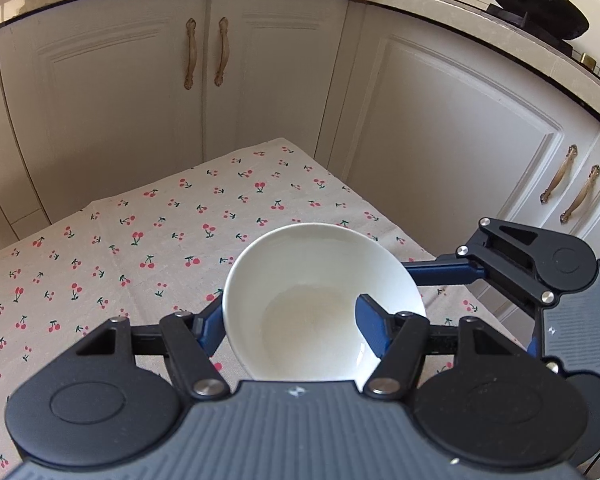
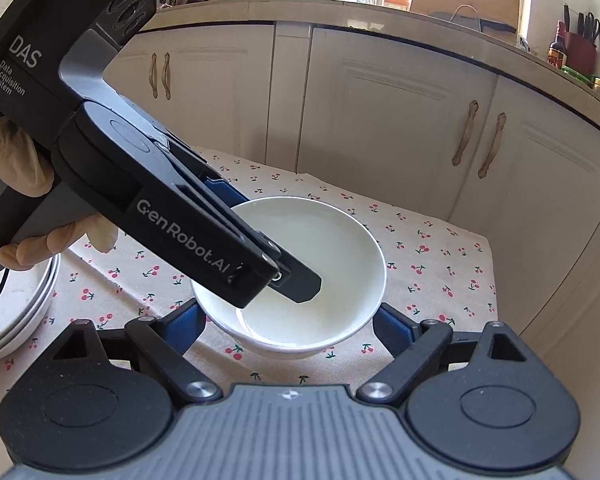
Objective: Organize plates and bowls
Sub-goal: 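Lift the bowl with the left gripper and carry it to the nested bowls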
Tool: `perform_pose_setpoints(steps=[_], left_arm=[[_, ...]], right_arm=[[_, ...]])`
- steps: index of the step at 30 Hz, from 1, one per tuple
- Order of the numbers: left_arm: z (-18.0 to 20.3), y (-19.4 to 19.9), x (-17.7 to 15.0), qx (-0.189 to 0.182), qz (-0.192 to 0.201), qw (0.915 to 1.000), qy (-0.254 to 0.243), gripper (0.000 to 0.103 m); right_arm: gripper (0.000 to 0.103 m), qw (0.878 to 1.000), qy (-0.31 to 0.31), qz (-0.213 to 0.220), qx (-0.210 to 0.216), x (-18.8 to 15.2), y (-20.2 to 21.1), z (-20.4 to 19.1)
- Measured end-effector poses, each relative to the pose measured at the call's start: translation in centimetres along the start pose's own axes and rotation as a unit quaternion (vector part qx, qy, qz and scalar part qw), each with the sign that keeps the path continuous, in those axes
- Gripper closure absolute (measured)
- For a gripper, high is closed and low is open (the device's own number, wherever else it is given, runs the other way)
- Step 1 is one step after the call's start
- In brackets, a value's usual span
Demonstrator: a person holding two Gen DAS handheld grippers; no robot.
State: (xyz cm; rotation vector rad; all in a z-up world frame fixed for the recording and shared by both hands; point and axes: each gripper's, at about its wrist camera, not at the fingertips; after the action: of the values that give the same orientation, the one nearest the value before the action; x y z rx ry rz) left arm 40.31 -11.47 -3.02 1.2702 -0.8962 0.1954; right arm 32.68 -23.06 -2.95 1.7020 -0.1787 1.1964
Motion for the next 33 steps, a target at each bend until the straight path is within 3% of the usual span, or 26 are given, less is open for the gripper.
perform_pose_setpoints(steps=[17, 33], left_arm=[[3.6, 8.6, -4.0, 0.006, 0.014, 0.9997, -0.021, 0.037], [6.4, 13.4, -7.4, 0.001, 0.027, 0.9992, -0.029, 0.037]], right_arm=[[0.01, 1.0, 0.003, -0.003, 0.004, -1.3, 7.0, -6.1], [0.01, 1.0, 0.011, 0.003, 0.005, -3.3, 10.8, -9.6]])
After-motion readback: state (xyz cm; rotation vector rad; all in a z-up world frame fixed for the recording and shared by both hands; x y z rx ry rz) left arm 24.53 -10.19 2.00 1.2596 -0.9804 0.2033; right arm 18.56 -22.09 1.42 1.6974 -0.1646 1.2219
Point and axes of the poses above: each gripper's, at about its wrist camera, not at the fingertips, and y roughly against the way its jaws point, z to its right, x to its top, and after that the axes turned 9 degrees about x, right-handed
